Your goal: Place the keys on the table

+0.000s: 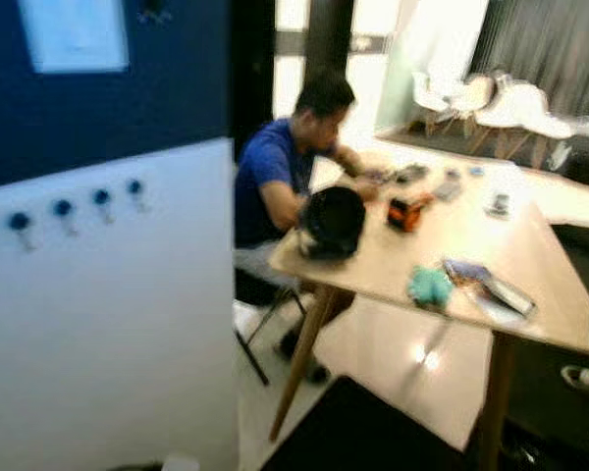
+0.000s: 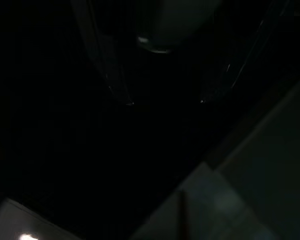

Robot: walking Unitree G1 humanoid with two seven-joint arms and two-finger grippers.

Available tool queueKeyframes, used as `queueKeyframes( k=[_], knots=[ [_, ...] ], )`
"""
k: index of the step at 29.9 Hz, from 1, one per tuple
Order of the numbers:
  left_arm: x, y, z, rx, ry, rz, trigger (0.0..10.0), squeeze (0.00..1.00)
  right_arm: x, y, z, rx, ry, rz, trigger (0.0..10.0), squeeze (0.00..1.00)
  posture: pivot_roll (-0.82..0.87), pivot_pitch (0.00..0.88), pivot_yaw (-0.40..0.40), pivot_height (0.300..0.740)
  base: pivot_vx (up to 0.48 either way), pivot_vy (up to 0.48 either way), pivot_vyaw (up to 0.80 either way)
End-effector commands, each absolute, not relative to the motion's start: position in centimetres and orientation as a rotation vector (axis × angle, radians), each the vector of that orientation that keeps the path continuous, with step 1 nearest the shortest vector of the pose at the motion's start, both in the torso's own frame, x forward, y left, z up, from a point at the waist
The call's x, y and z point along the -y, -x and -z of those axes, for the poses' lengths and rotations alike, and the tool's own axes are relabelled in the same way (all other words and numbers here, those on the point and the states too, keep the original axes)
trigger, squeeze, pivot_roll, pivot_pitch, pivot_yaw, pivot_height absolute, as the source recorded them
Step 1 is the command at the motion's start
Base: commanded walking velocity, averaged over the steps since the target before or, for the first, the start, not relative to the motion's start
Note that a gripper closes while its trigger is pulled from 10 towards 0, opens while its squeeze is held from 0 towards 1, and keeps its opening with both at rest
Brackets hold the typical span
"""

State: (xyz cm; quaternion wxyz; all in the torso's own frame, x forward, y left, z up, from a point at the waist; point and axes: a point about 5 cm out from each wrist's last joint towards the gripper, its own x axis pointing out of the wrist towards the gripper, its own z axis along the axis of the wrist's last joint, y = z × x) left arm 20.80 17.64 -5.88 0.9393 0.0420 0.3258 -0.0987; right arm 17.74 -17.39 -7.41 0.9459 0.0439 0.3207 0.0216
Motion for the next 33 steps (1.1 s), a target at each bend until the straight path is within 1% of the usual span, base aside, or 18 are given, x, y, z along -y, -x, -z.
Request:
queueKeyframes(
  k=[1, 33],
  knots=[
    [-17.69, -20.85, 5.79, -0.655, -0.086, 0.201, 10.0, 0.0, 17.45, -17.6, 7.47, -0.658, -0.084, -0.044, 10.0, 0.0, 0.06, 0.008, 0.019, 0.74, 0.0, 0.0, -0.8],
    [-17.94, -20.77, 5.75, -0.641, -0.071, 0.166, 10.0, 0.0, 17.57, -17.72, 7.41, -0.658, -0.078, -0.051, 10.0, 0.0, 0.06, 0.006, 0.011, 0.74, 0.0, 0.0, -0.78]
  ],
)
